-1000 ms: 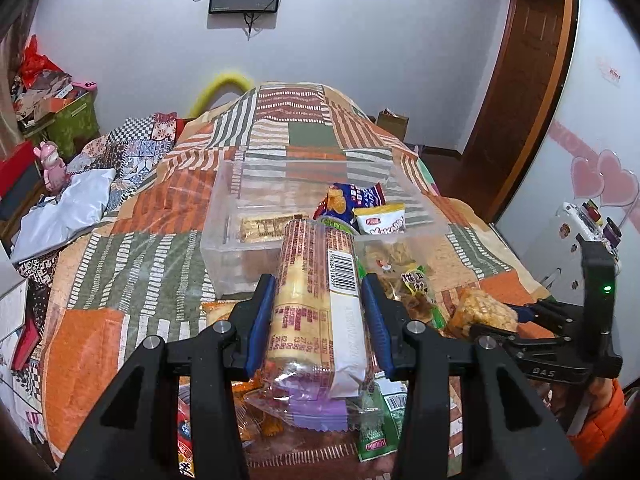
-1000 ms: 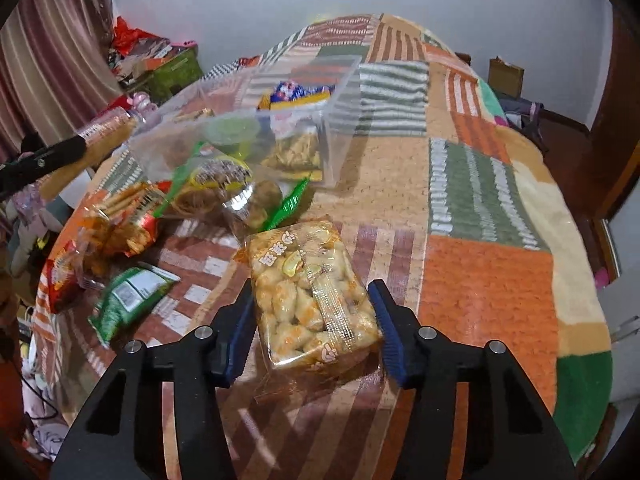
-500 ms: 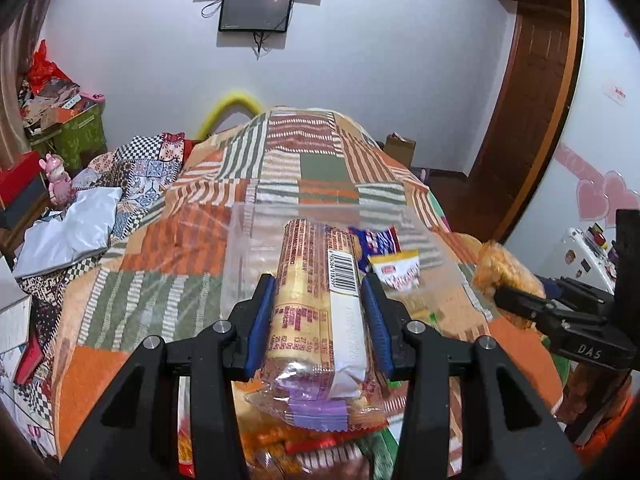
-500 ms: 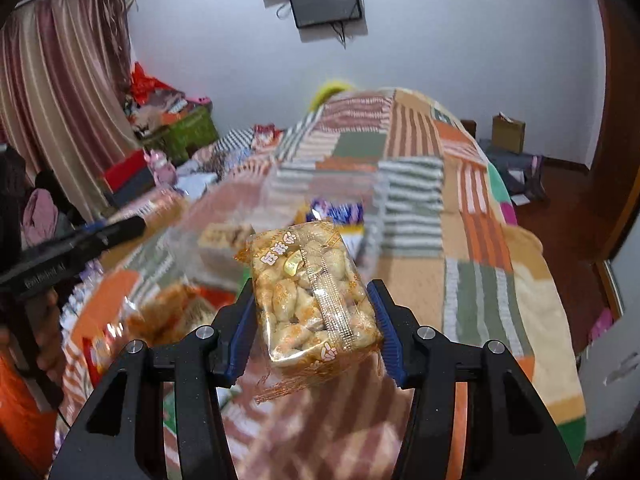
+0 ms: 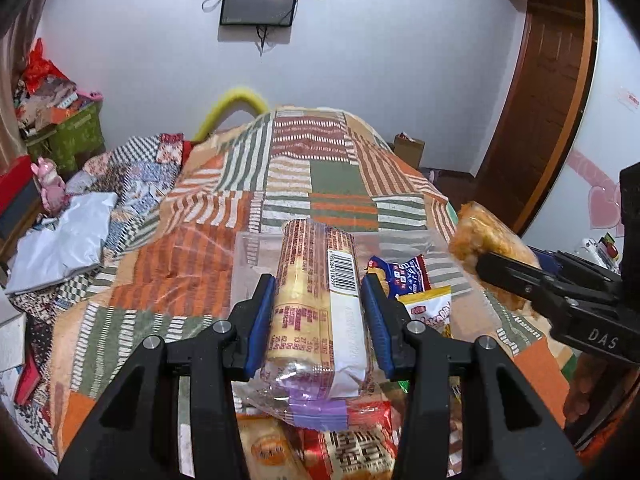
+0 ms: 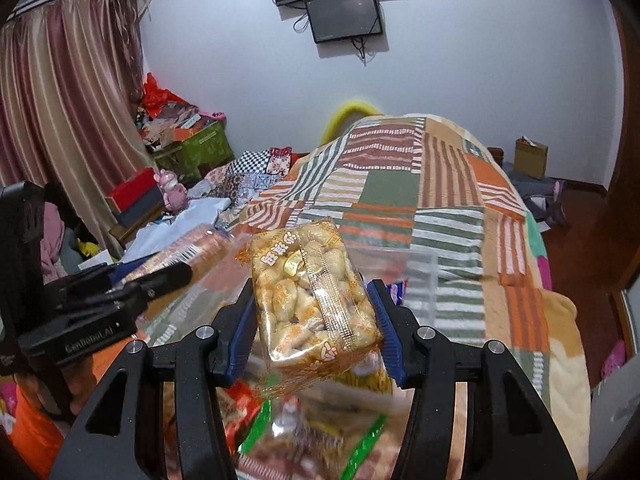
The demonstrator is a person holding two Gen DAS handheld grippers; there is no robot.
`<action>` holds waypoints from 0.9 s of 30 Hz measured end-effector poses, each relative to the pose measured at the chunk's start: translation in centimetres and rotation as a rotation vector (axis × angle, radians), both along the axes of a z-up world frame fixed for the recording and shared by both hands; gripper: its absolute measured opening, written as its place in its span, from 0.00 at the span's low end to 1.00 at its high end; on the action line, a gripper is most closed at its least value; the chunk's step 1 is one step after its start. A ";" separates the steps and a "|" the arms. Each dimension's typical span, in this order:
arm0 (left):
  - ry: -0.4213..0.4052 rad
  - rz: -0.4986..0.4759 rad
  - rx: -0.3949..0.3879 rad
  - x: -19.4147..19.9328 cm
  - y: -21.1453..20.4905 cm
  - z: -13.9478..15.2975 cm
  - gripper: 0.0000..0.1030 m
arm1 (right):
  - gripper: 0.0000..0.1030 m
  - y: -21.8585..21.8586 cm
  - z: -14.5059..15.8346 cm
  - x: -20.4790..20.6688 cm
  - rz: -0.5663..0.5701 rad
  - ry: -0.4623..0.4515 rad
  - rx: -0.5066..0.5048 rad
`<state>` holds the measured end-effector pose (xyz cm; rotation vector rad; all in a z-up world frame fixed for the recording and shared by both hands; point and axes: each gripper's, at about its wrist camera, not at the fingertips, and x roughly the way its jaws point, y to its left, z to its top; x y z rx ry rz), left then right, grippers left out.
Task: Organize snacks
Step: 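Lift the cracker roll with the left tool while the right tool lifts the puff pack toward the box, then lower the cracker roll into the box with the left tool while the right tool releases the puff pack inside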
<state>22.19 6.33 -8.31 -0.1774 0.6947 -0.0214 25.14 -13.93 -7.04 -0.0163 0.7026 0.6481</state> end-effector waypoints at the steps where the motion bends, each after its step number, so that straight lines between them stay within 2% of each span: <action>1: 0.009 -0.003 -0.007 0.5 0.1 -0.3 0.42 | 0.49 0.4 -0.2 0.3 0.002 0.004 -0.009; 6: 0.067 -0.017 -0.017 3.1 0.2 -2.0 0.42 | 0.49 2.5 -1.7 2.1 0.024 0.035 -0.057; 13: 0.135 -0.032 0.031 5.8 -0.4 -4.6 0.42 | 0.49 4.8 -4.2 4.0 0.033 0.082 -0.148; 22: 0.210 -0.038 0.027 7.8 -0.2 -6.5 0.42 | 0.48 5.1 -6.2 5.7 0.034 0.136 -0.195; 27: 0.230 -0.025 0.001 8.1 0.0 -6.9 0.42 | 0.49 5.2 -6.9 6.0 0.039 0.148 -0.209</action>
